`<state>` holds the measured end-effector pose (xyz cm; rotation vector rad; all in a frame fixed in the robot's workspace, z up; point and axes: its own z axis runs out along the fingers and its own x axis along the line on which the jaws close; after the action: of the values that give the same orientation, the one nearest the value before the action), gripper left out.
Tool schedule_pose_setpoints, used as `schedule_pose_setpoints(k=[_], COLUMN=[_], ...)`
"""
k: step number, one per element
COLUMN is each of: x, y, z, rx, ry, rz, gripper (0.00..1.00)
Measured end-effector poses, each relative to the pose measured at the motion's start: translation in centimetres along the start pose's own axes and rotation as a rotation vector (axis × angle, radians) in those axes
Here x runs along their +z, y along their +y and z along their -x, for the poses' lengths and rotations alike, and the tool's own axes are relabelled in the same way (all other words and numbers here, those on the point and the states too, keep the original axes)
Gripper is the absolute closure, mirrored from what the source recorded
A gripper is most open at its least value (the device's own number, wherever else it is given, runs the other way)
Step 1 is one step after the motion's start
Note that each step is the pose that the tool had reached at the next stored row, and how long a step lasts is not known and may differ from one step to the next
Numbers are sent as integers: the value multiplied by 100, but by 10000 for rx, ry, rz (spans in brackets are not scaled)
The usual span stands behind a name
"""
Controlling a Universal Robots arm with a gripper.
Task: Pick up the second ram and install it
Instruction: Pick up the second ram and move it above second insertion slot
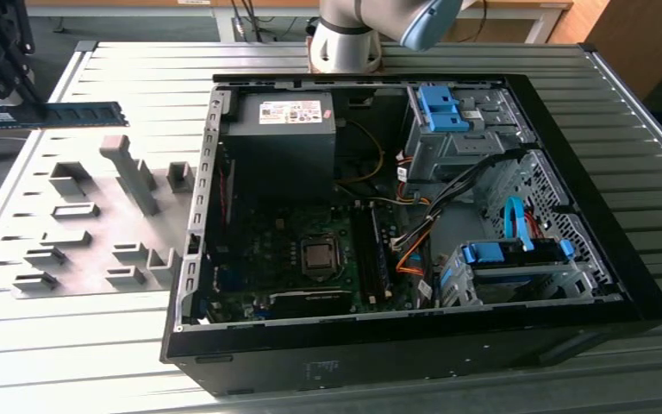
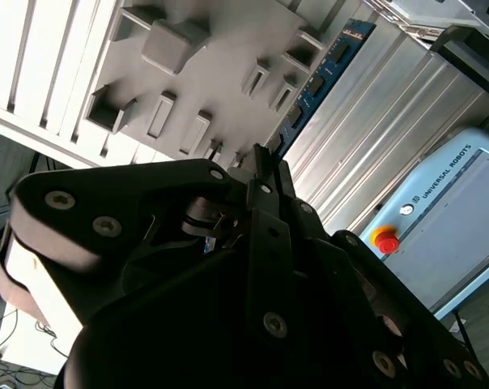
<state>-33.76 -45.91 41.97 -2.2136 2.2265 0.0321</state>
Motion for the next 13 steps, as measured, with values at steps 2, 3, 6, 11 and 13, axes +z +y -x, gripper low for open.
schedule_pose_setpoints(k=[2, 3, 6, 11, 13], x=[0, 0, 0, 0, 0], y=[-11, -16, -32, -58, -68], z=[0, 0, 0, 0, 0], rx=[0, 0, 0, 0, 0], ry=[0, 0, 0, -1, 0], rz=[-1, -1, 0, -1, -1], gripper=[86, 86, 86, 86, 86])
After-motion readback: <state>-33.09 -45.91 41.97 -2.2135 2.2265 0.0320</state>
